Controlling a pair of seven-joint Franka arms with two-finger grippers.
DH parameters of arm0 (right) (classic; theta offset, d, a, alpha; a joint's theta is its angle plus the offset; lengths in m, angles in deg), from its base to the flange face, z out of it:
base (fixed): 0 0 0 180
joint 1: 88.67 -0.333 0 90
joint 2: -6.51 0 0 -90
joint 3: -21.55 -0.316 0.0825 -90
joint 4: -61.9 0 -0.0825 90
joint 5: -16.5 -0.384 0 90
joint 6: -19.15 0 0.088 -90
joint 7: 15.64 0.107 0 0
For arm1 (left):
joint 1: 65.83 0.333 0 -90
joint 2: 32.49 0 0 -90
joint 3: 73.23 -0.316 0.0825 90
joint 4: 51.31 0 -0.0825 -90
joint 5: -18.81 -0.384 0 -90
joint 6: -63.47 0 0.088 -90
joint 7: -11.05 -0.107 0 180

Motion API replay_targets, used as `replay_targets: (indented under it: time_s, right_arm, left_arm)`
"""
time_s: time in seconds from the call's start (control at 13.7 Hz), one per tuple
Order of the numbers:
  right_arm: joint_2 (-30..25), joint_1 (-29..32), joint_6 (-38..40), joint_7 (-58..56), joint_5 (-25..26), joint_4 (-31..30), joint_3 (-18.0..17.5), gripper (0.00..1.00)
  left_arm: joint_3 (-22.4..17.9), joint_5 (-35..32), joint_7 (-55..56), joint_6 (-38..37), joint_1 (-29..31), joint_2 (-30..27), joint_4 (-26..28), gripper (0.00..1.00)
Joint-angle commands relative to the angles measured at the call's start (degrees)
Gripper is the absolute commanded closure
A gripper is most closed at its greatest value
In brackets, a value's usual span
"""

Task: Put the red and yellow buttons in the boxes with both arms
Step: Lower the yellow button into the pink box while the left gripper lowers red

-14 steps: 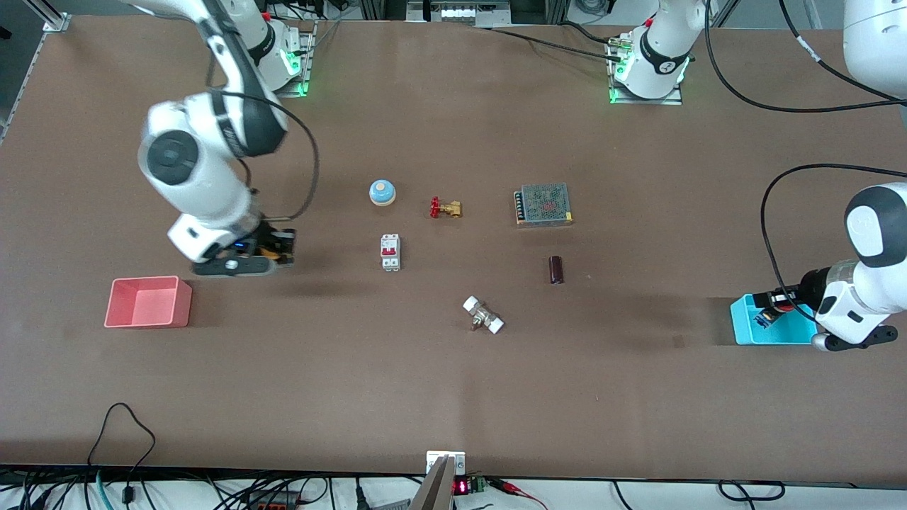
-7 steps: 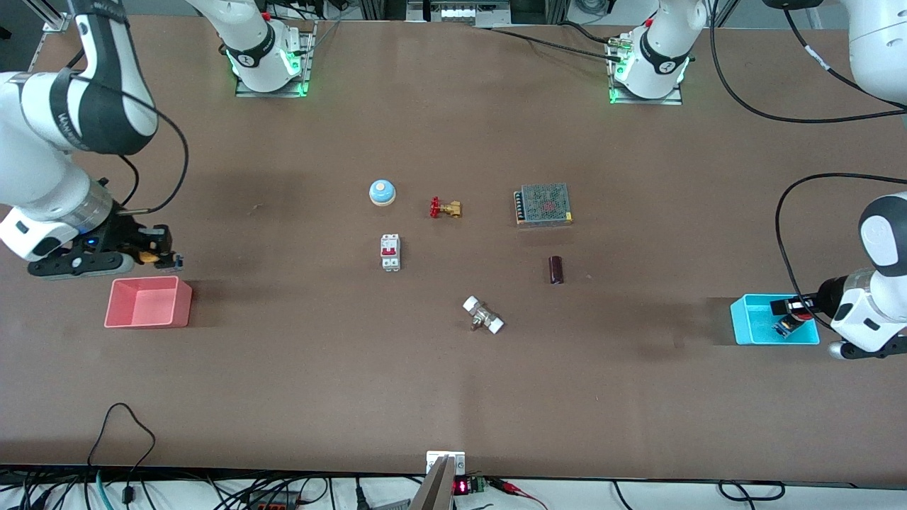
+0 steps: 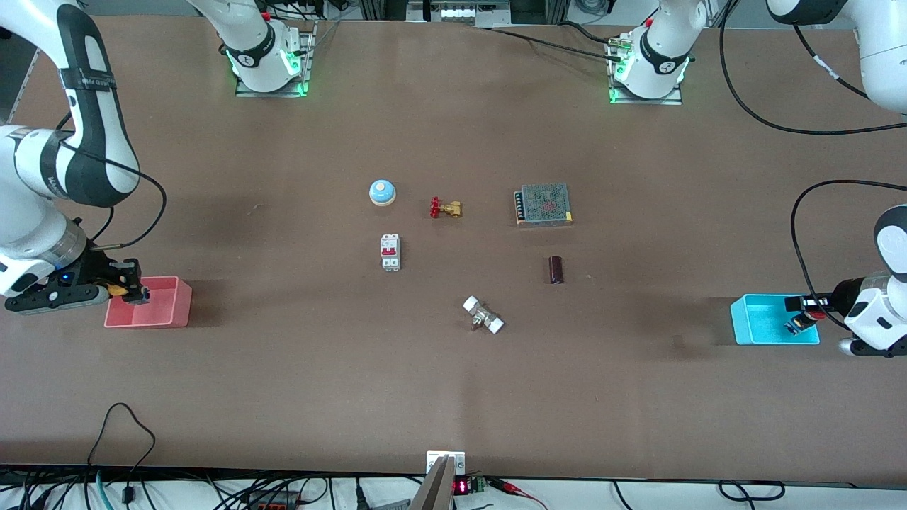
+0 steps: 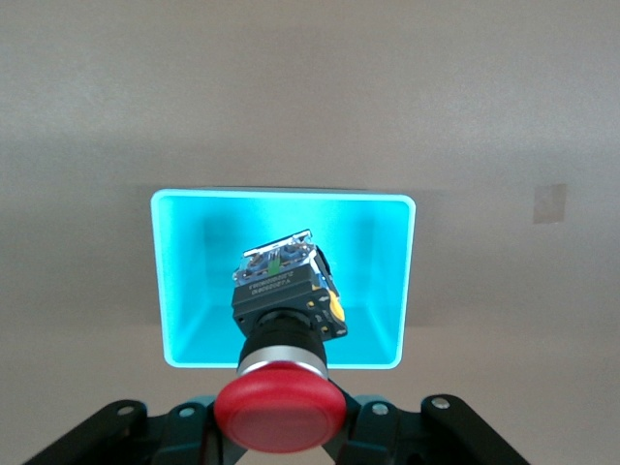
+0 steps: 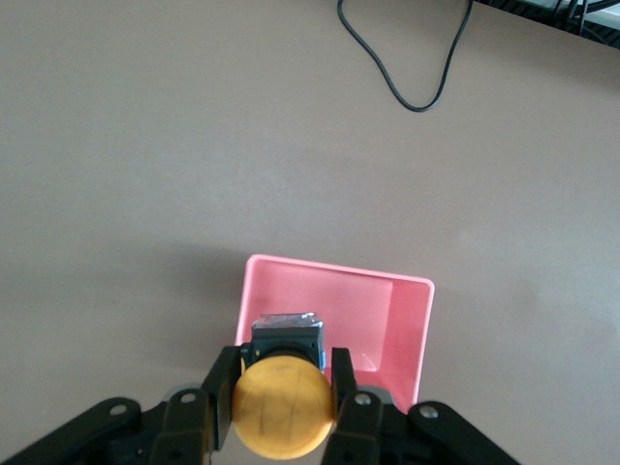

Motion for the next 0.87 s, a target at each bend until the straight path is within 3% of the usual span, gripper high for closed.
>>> replay_targets:
  time_s: [0.0, 0.15, 0.29, 0.58, 0.8]
  right_arm:
    - [2.87, 1.39, -3.31, -2.73, -1.13, 1.43, -0.27, 0.7]
    - [4.19, 2.18, -5.43, -2.83, -1.13, 1.43, -0.27, 0.7]
    - [5.24, 2.36, -6.84, -2.83, -1.92, 1.43, -0.35, 0.7]
    - [6.48, 3.06, -6.94, -7.3, -8.86, 1.08, -0.27, 0.7]
    - [7.53, 3.68, -6.67, -8.97, -8.87, 0.38, -0.27, 0.7]
  left_arm:
    - [0.24, -3.17, -1.26, -0.08, -0.18, 1.33, -1.97, 0.82]
    - [0.68, -7.91, -4.76, 0.1, -0.71, 1.41, -1.97, 0.82]
    - [0.68, -7.75, -5.3, 0.1, -0.89, 1.85, -1.97, 0.82]
    - [0.86, -7.66, -5.39, -0.07, -0.97, 1.68, -2.14, 0.82]
    - [0.86, -7.66, -6.0, -0.42, -0.89, 1.41, -2.14, 0.82]
